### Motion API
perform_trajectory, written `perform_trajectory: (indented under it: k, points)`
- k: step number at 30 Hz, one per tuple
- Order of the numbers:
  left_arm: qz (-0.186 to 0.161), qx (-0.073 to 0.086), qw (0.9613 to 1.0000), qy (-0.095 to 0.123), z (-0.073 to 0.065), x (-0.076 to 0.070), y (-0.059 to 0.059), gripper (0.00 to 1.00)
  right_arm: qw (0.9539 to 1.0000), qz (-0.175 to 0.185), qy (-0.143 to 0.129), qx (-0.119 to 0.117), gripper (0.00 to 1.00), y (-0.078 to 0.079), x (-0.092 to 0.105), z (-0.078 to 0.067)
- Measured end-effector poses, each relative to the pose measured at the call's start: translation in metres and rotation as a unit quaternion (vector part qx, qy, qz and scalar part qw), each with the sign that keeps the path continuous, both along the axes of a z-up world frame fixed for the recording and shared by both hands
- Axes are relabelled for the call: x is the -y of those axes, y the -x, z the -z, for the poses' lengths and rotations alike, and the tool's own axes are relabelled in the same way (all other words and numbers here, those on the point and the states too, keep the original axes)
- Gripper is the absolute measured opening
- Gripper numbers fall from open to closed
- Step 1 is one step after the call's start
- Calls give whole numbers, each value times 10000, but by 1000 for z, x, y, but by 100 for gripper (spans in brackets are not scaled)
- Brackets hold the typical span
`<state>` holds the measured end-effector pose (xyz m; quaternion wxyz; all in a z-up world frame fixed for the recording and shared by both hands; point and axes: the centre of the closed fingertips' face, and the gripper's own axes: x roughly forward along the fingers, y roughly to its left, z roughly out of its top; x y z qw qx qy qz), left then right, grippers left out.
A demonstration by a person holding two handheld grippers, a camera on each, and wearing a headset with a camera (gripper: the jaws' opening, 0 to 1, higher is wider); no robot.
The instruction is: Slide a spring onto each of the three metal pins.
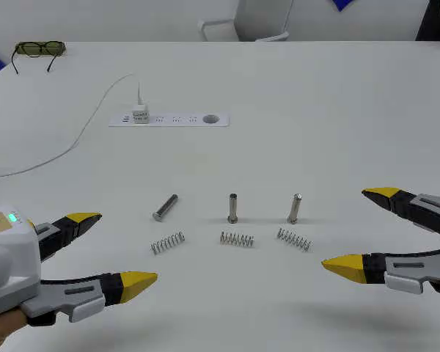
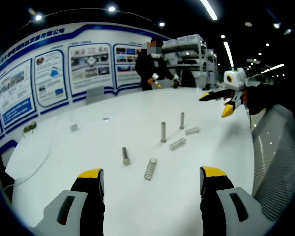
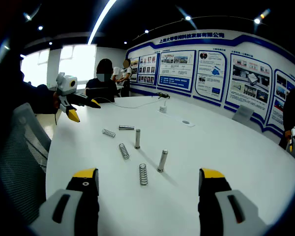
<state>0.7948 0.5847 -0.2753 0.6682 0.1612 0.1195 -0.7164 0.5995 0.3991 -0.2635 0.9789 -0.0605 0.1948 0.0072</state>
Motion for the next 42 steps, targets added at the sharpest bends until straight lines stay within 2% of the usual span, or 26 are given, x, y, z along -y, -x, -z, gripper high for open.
perform_trajectory:
  k: [4, 18, 33, 42]
  points:
    - [4, -66, 10000, -35, 5, 1, -1, 81, 10000, 46, -71, -15, 85, 2, 1, 1]
    - [73, -108, 9998, -118, 10, 5, -1, 80, 9999, 80, -123, -88, 84, 2, 1, 6]
    - [29, -125, 9998, -161, 7, 3, -4, 75, 9997, 85, -159, -161, 83, 3, -1, 9]
    - [35, -87, 9998, -175, 5, 8, -9, 73, 9997, 137, -126, -186, 82, 6, 2, 8]
